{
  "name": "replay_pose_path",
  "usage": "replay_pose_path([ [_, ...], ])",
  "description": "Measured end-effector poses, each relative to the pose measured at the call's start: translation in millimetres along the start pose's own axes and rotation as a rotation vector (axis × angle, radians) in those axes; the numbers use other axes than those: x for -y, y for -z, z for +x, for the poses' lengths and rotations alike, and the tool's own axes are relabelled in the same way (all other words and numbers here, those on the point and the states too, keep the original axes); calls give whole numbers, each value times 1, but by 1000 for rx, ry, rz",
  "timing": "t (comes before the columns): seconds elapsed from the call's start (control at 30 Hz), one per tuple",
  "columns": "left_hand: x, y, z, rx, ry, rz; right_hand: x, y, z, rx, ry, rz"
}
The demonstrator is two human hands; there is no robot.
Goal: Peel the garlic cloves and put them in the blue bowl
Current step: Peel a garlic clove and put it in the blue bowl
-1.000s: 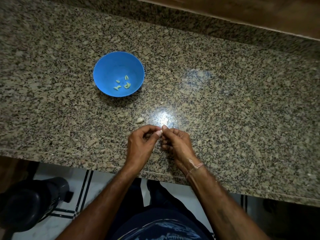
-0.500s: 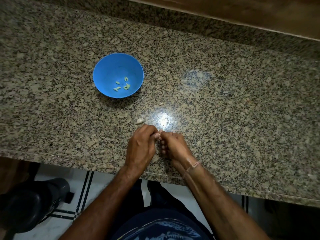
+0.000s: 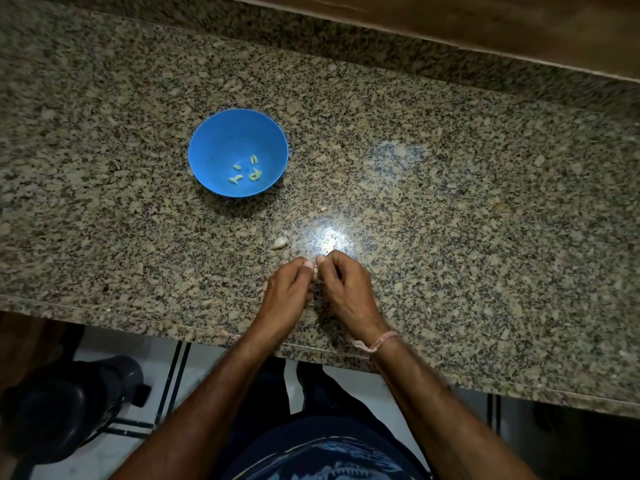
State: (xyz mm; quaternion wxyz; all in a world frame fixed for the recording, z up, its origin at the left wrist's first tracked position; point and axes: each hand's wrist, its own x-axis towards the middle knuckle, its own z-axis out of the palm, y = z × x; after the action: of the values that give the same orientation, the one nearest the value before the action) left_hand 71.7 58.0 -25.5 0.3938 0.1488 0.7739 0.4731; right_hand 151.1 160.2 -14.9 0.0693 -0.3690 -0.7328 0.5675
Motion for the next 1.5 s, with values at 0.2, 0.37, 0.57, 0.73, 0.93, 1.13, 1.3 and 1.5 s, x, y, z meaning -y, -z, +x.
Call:
replay_pose_path([
  [0.2,-6,1,-1,-5,16,-124,-4,1,3,7,-8,52],
  [0.37,3,3,0,-80,-84,23,-6,0,6,49,-195,220],
  [0.57,9,-1,0,-118,65,-61,-13,-2,6,-11,-185,168],
  [0.73,6,-3,2,-195,92,-98,-16,4,-1,-65,-9,-27],
  [0.93,0,-2,-1,-210,53,-32,-11,3,-5,-92,50,62],
  [1.13,-7,0,-7,-203,-26,101,-12,5,-2,-89,47,28],
  [1.3,-5,-3,-10,-219,-71,158,-12,5,-1,-95,52,-8],
  [1.5,-8,-4,-12,-249,-127,202,-14,5,0,-78,-67,167],
])
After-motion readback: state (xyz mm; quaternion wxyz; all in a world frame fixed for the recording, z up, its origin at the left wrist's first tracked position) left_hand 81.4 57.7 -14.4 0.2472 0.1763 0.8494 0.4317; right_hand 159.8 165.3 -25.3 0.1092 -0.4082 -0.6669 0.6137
